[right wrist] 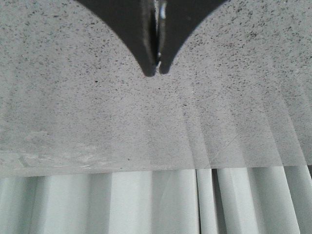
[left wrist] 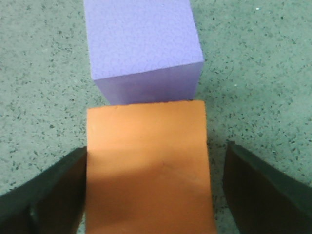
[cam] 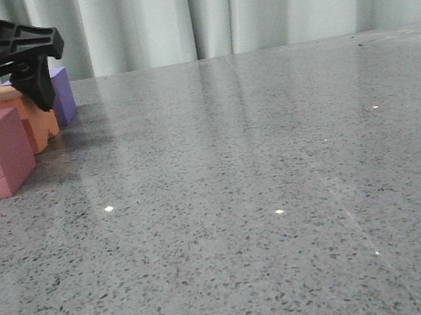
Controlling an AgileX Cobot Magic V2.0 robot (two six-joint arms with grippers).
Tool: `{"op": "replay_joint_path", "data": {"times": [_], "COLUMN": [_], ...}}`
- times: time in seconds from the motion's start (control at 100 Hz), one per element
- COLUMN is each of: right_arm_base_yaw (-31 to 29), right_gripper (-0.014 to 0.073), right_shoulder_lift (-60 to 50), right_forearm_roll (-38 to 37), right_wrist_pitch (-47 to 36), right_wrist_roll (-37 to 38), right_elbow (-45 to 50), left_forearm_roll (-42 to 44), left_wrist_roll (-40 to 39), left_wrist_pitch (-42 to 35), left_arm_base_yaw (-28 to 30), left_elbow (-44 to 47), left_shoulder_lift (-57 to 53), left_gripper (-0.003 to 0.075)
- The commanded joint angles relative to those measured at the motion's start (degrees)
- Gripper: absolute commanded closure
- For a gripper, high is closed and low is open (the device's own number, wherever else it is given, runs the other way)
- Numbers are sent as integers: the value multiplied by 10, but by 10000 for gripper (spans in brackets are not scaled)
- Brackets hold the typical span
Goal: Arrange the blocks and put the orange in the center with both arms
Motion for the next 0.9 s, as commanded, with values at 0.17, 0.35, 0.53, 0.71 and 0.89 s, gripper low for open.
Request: {"op": "replay_joint_path", "data": {"times": [0.17,0.35,0.53,0.71,0.89], "right_arm_base_yaw": [-4,-4,-4,-4,-4], "right_gripper": [661,661,661,661,661], "right_shoulder_lift": [-14,-14,-14,-14,-14], "right_forearm_roll": [0,0,0,0,0], "right_wrist_pitch": [-51,-51,-51,-51,-51], "right_wrist_roll": [-6,-6,-6,-6,-6], "right_elbow": [-8,-8,-8,-8,-8], "left_forearm_roll": [11,20,20,20,20], "left_wrist_roll": [7,15,15,15,15], "left_wrist_pitch": [-10,24,13,-14,-19], "left_arm_base_yaw": [2,2,2,2,2], "left_elbow": [-16,-23,-5,71,155], "left_shoulder_lift": [-96,-170,-251,-356,-457], "left_gripper": [188,234,409,730,734]}}
